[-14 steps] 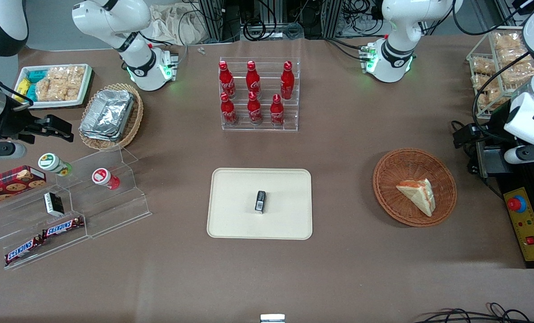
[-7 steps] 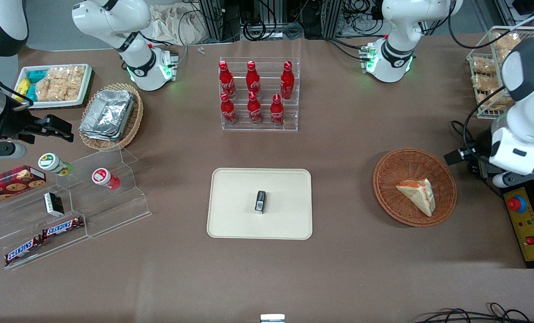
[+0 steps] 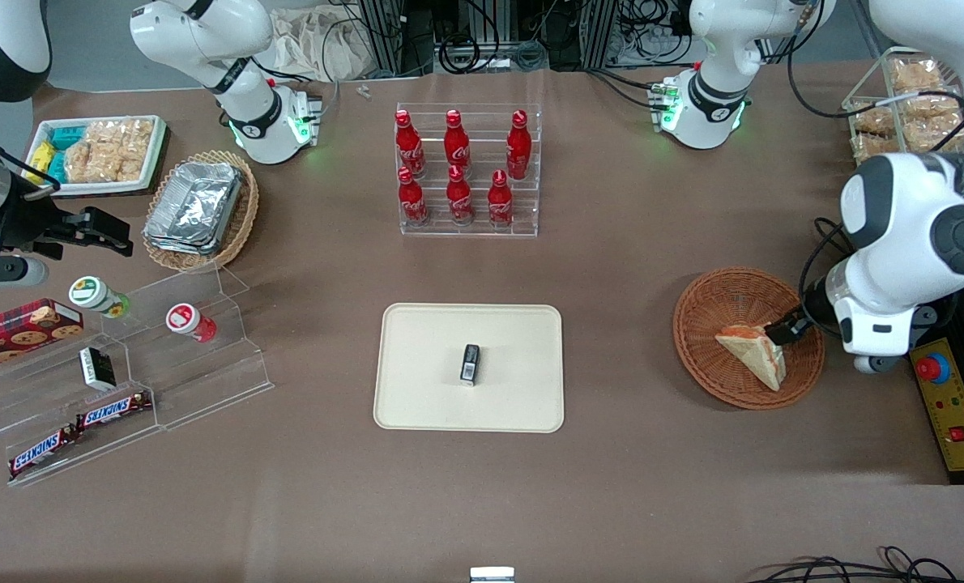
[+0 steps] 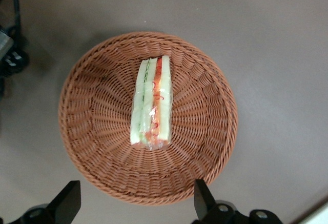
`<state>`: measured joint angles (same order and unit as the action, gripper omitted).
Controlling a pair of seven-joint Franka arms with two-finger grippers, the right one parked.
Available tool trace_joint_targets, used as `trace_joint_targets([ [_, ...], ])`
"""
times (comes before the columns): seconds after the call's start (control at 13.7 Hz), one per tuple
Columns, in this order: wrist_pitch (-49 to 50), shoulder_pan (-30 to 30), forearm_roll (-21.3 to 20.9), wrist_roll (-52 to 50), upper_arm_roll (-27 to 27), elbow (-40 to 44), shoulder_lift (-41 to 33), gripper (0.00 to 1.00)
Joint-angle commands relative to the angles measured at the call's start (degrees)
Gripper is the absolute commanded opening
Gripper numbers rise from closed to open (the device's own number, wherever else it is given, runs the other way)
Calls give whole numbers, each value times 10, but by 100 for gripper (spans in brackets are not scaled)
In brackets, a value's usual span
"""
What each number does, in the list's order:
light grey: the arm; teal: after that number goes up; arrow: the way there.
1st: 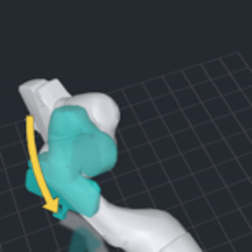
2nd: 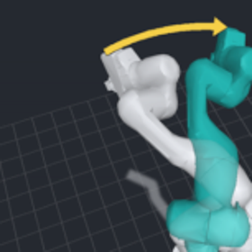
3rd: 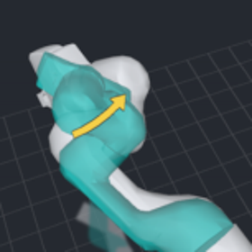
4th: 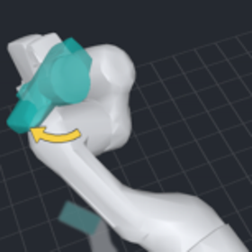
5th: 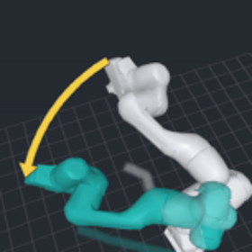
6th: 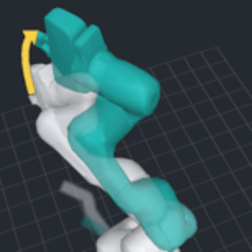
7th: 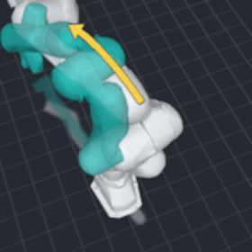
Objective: Place sandwich from basket to tray
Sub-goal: 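Move the left gripper down over the wrapped sandwich in the wicker basket, then close the left gripper on the sandwich and lift it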
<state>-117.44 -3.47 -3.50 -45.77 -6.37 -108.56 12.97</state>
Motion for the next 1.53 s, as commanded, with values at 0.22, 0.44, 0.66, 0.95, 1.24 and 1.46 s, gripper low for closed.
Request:
trace_joint_targets([
  [0.22, -102, 0, -1, -65, 0, -38, 46, 99],
  [0.44, -154, -1, -1, -65, 1, -77, 53, 99],
  [0.66, -162, -1, -6, -65, 9, -97, 53, 99],
  [0.95, -190, -13, -8, -65, 9, -101, 72, 99],
  [1.24, -226, -13, -12, -63, 9, -95, 104, 42],
  [1.46, -221, -13, -53, -57, 9, -89, 97, 0],
])
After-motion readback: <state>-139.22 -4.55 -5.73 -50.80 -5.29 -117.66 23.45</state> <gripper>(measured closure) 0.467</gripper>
